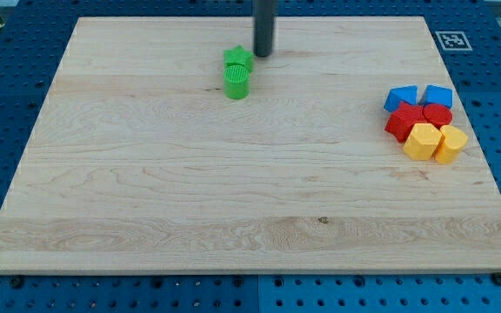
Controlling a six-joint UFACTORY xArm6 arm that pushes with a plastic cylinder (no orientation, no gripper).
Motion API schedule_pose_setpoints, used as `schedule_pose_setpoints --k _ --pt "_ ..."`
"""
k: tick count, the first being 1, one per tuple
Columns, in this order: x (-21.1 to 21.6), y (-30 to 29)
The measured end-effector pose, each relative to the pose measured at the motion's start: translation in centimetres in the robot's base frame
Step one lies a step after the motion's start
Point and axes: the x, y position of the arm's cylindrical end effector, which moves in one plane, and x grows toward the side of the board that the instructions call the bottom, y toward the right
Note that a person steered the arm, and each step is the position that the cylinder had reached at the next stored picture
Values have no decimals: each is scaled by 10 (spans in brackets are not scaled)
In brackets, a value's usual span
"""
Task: Separate the green blocks
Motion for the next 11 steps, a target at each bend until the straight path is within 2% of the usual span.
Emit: schedule_pose_setpoints --k 1,3,4,6,7,8,9,10,11 --pt "8 -33" --pt "80 10" --pt "96 22" --pt "78 -60" --pt "82 -100" --pt "116 -86" --pt "135 -17" --pt "134 60" --pt "133 67"
